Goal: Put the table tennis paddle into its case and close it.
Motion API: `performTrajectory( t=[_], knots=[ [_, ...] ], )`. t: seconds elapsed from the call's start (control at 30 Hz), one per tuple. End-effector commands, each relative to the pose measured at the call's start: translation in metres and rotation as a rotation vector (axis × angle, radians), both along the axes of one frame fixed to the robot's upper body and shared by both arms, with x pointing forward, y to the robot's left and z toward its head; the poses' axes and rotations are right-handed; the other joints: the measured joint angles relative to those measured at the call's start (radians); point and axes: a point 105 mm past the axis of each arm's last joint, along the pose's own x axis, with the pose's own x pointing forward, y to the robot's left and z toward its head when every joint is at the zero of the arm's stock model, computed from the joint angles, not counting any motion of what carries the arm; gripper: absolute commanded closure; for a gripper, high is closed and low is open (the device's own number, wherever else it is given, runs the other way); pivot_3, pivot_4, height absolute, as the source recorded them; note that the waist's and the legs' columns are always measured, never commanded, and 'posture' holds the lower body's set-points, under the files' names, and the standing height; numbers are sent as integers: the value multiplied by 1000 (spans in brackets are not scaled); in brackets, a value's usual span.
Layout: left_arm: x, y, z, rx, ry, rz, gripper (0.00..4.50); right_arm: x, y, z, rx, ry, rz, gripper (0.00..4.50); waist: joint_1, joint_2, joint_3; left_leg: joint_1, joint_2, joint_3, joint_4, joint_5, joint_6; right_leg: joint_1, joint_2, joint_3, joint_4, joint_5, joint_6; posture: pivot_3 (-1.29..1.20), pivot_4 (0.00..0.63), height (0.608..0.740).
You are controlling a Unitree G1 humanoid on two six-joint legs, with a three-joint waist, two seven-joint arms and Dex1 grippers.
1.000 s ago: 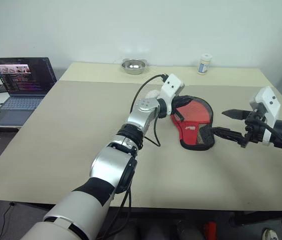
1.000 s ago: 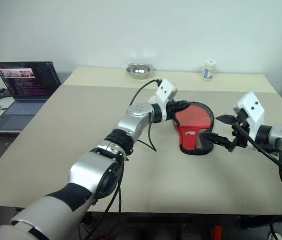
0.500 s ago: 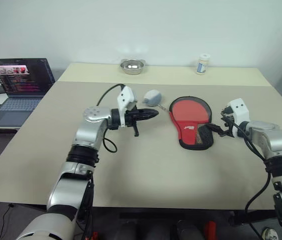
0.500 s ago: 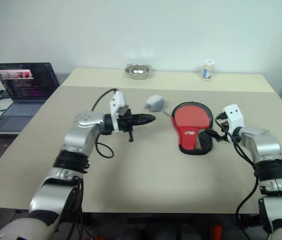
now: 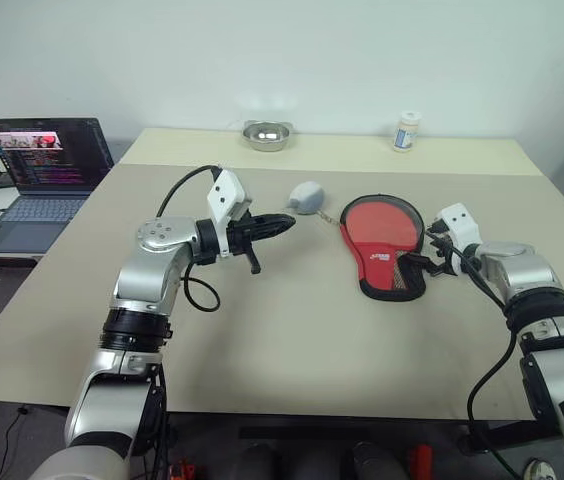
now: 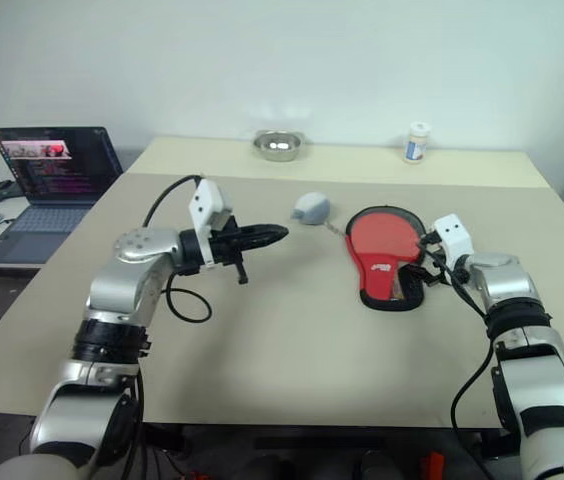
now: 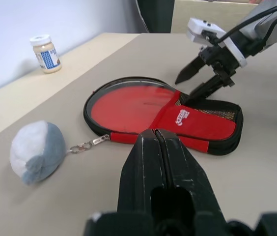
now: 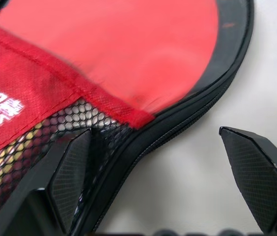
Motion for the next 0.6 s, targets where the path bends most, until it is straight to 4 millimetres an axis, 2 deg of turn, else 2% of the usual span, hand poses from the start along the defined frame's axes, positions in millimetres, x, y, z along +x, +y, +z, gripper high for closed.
performTrajectory(
  t=[0.03,0.1,0.27,0.5,0.6],
  knots=[
    [-4,3,13,-7,-46,2,4500,-7,5,-19,17,101,18,388,0,0,0,0,0,0,0,0,0,0,0,0,0,0,0,0,150,740],
    [-4,5,12,-4,-44,8,4500,-9,10,-26,41,134,17,865,-1,0,0,1,0,0,0,0,0,1,0,0,0,0,0,0,150,740],
    [-3,8,10,14,-39,17,4500,-8,25,-39,85,180,17,2489,-8,-2,-1,5,1,0,0,0,0,4,0,0,0,0,0,0,150,740],
    [-7,14,3,48,-15,3,4500,-6,52,-34,183,199,63,4459,-30,-3,-3,13,2,2,-1,0,0,10,0,1,1,0,-1,0,150,740],
    [-31,23,-1,84,35,-105,4500,-10,92,-17,266,189,194,4484,-44,-3,-3,13,4,4,-3,0,0,7,1,4,1,0,-2,0,150,740]
  ],
)
